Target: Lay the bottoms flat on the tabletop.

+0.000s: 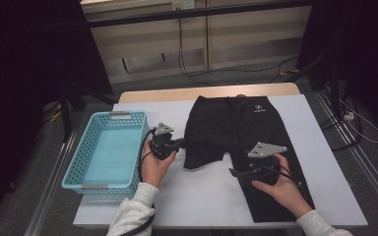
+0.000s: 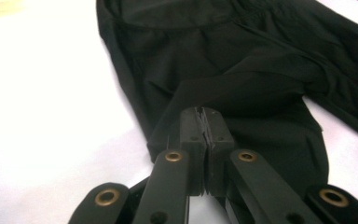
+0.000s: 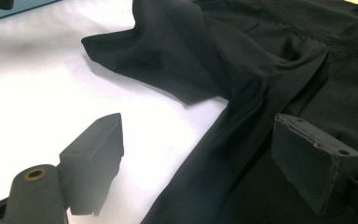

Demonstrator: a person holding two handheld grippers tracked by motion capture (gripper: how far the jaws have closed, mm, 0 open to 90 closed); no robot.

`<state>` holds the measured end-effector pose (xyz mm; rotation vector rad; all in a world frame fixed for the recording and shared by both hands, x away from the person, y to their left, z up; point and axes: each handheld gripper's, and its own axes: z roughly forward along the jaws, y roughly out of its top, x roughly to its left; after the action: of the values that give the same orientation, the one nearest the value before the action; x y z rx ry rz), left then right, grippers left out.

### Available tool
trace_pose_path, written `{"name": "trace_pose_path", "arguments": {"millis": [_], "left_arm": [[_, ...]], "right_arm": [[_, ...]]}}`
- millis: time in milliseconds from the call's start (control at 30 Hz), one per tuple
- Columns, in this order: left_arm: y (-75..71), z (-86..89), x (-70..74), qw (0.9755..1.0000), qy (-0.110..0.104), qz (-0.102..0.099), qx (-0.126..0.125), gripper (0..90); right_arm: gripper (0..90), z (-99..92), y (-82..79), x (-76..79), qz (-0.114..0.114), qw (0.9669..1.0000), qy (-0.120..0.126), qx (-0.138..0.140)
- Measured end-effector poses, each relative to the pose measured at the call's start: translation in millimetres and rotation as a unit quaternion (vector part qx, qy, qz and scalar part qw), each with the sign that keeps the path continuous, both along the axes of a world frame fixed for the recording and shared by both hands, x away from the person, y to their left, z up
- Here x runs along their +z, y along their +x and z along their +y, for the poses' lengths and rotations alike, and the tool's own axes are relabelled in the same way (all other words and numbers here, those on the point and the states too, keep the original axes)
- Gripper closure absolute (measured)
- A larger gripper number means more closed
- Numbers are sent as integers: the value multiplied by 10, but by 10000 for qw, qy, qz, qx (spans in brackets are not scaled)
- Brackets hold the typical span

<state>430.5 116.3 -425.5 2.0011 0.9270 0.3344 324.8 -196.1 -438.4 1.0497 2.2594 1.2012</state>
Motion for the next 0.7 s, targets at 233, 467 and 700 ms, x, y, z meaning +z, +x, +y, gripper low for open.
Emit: {"name": "trace_pose_path", "arguments": {"millis": [233, 467, 700], "left_arm": [[55, 6, 28, 9999, 38, -123, 68, 885], [92, 23, -79, 9999, 79, 20, 134, 769], [-11, 28, -34, 9999, 58, 116, 28, 310]], "right_arm": [[168, 7, 5, 2, -26, 10000, -16, 18], [174, 17, 8, 3, -43, 10000, -72, 38], [171, -31, 3, -8, 19, 10000, -13, 13]]}}
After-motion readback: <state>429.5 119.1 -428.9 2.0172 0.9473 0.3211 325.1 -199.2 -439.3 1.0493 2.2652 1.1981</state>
